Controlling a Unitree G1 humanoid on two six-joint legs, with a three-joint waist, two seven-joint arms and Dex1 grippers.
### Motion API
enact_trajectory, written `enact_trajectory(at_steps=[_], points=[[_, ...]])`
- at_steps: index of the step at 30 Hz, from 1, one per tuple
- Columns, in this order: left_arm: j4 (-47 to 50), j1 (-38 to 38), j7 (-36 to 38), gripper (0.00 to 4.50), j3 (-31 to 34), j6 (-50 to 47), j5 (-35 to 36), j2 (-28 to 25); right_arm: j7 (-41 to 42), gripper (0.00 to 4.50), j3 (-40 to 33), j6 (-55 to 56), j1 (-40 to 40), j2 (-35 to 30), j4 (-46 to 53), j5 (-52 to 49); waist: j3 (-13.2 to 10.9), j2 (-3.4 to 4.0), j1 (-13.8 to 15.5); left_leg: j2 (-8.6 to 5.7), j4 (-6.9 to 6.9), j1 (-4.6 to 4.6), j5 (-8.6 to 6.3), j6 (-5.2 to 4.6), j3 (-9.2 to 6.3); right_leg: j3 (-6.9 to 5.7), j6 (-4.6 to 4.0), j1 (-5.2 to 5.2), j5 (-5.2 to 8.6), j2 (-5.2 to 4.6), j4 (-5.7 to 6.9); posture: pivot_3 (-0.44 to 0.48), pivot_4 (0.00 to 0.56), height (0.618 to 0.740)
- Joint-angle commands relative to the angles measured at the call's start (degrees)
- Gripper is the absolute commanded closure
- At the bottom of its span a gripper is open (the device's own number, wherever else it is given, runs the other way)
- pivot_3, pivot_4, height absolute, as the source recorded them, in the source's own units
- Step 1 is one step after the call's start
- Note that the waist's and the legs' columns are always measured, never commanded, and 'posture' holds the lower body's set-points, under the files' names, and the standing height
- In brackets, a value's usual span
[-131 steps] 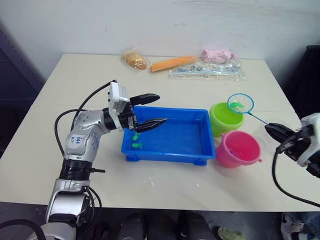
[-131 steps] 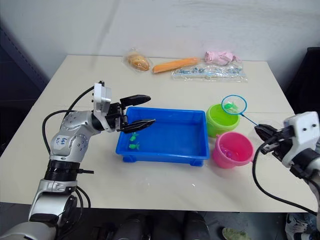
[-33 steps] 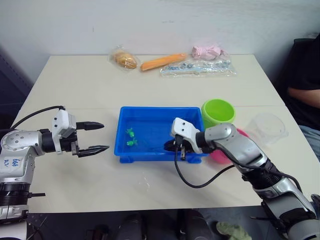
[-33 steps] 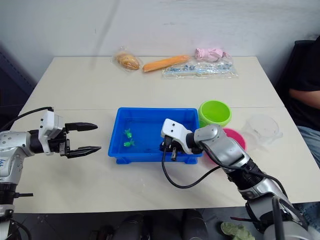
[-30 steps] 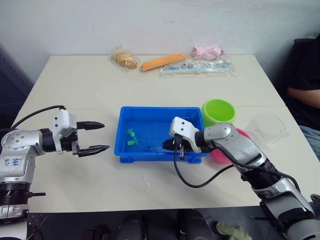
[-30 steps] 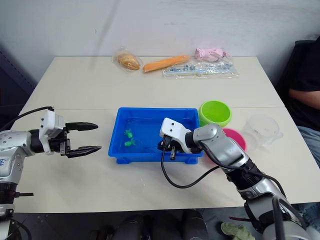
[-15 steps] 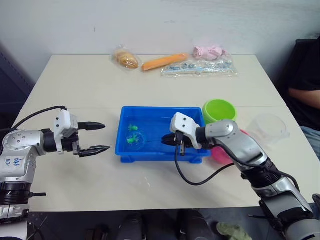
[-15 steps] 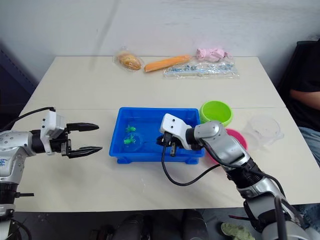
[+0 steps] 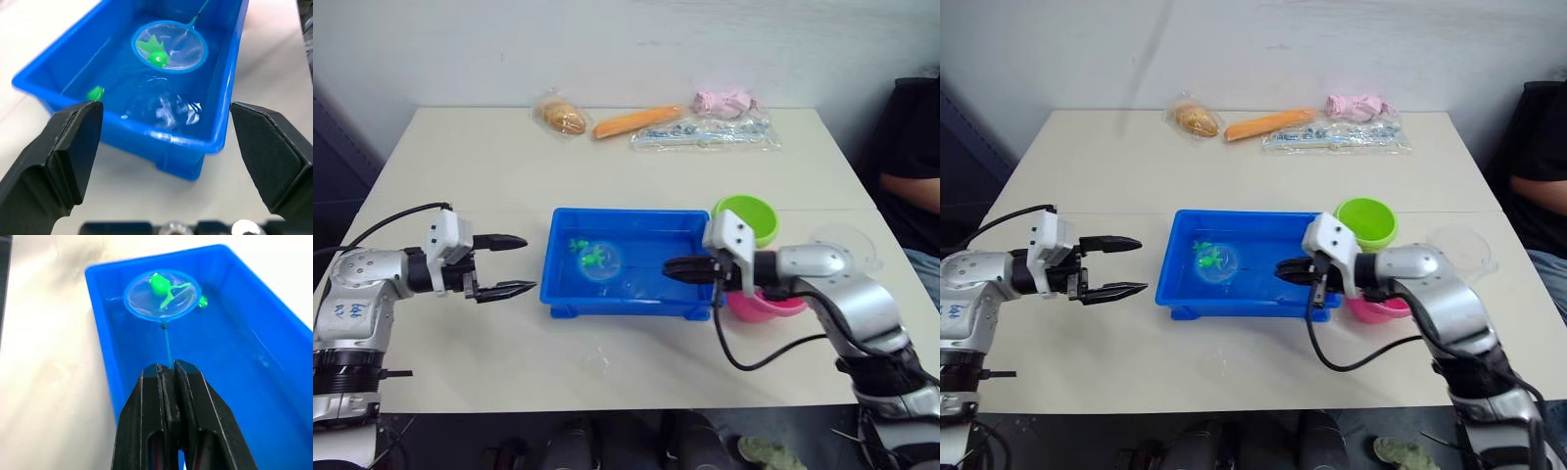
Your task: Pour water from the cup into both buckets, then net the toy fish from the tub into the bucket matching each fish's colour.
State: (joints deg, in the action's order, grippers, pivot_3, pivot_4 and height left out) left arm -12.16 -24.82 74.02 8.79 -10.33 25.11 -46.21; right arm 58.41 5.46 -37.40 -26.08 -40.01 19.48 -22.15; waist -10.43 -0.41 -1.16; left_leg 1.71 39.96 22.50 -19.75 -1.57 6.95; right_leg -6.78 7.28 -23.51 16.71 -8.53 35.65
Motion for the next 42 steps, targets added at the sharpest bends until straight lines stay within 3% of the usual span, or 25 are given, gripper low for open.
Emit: enact_trajectory(at_steps=[1,11,20,30,42], points=[[1.43,-2.80,0.97,0.05,-0.03,-0.03,2.19,1.44,-1.05,4.50,-6.01,-2.24,2.86,-1.64,5.36,-4.20,0.01,-0.01,0.01,-0.01,0.01,0.00,0.00,0.00,0.00,0.01,0.00,0.00,0.00,0.00,0.00,0.000,0.150,0.740],[6.96,-8.05,-1.81,0.05,-2.98,-4.65,4.88,9.21,-6.80,4.50,-25.88,-7.59,15.56,-6.06,13.69,-12.60,0.01,-0.02,1.16,-0.07,0.02,-0.07,0.00,0.00,0.02,0.06,0.00,0.06,0.00,0.05,0.00,0.000,0.150,0.740],[7.80,-9.13,-4.81,0.05,-4.24,-7.51,5.37,13.96,-9.02,4.50,-39.52,-0.55,24.05,-9.36,8.60,-8.20,0.02,-0.04,1.75,-0.10,0.05,-0.11,0.00,0.00,0.00,0.12,0.01,0.13,-0.01,0.08,-0.01,0.000,0.150,0.740],[7.10,-8.93,-4.78,0.05,-4.40,-6.91,4.74,14.81,-15.23,4.50,-37.05,8.98,24.01,-11.87,-2.21,3.17,0.02,-0.04,1.91,-0.13,0.07,-0.14,0.03,0.02,0.06,0.18,0.05,0.13,-0.03,0.12,-0.01,0.000,0.150,0.740],[8.25,-6.82,-4.75,0.05,-3.64,-6.08,4.89,14.07,-20.38,4.50,-30.09,33.82,25.49,-14.68,-10.31,21.56,0.02,-0.04,1.91,-0.09,0.08,-0.15,0.05,0.05,0.08,0.21,0.05,0.13,-0.03,0.13,-0.01,0.000,0.150,0.740]])
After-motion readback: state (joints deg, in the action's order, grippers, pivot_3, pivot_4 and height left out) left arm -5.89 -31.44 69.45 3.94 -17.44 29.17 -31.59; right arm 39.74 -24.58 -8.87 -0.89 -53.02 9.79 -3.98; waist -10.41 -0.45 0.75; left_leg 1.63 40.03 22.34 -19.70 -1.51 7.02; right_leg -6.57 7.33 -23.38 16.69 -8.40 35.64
